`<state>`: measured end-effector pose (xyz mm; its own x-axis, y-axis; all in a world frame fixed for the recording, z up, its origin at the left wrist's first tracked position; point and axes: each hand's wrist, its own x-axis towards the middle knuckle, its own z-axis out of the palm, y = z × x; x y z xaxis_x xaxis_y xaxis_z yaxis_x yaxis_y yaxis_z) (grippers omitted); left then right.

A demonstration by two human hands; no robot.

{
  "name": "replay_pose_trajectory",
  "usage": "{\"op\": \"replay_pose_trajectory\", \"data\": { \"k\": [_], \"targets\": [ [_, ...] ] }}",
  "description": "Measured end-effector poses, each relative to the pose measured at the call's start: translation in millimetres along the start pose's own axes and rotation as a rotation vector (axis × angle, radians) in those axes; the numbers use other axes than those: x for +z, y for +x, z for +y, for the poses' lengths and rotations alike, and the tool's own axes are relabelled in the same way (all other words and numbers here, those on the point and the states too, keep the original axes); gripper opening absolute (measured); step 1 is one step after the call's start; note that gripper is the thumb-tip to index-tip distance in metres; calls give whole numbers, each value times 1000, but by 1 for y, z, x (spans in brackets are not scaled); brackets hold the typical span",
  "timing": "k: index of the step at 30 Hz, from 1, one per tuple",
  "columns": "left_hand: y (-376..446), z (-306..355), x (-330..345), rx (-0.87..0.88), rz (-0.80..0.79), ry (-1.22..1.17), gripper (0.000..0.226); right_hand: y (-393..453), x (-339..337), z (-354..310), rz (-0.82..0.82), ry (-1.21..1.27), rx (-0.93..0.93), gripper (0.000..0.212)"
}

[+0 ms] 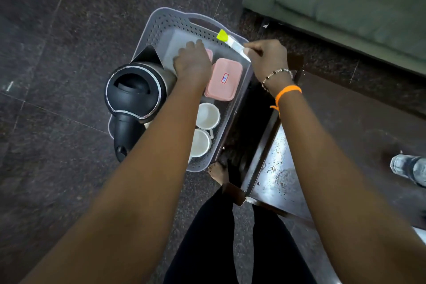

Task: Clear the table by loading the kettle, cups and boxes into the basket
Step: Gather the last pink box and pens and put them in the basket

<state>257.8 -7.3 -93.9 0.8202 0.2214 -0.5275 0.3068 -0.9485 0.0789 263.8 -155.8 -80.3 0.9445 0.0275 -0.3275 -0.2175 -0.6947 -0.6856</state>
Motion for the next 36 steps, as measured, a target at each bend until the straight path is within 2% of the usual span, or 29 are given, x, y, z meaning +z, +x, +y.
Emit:
{"op": "replay_pose_trajectory", "data": {
  "k": [3, 5, 8, 12, 16, 19, 22, 26, 30, 33, 36],
  "targets": [
    [-4, 0, 9, 121, -52, -57, 51, 22, 9, -6, -86, -107, 27, 26],
    [-5, -2, 14, 122, -87, -21, 44, 30, 17, -10, -113, -180, 39, 23],
    [-7, -1, 17, 104, -157, 46, 46, 32, 29, -11, -112, -275, 43, 19],
    [-13, 1, 16, 103, -209, 99, 52, 28, 36, -6, -81, -395, 5, 36],
    [-19, 3, 21, 95, -218, 110, 52, 20, 34, -3, -50, -310, -12, 35],
    [-18, 4, 18, 89, -255, 72, 51, 9, 31, 1, -202, -280, -53, 31],
    [-15, 3, 10, 87, -235, -6, 45, 4, 30, 3, -355, -415, -119, 45],
    [-19, 3, 0, 23, -167, -153, 32, 8, 35, 1, -374, -422, -152, 49],
    [-26, 6, 0, 11, -236, -297, 34, 13, 39, 2, -407, -440, -175, 47],
    [-30, 7, 1, -21, -250, -366, 37, 12, 38, 3, -394, -459, -178, 45],
    [-41, 7, 5, -66, -159, -522, 43, 3, 32, 6, -265, -349, -149, 45]
  ]
}}
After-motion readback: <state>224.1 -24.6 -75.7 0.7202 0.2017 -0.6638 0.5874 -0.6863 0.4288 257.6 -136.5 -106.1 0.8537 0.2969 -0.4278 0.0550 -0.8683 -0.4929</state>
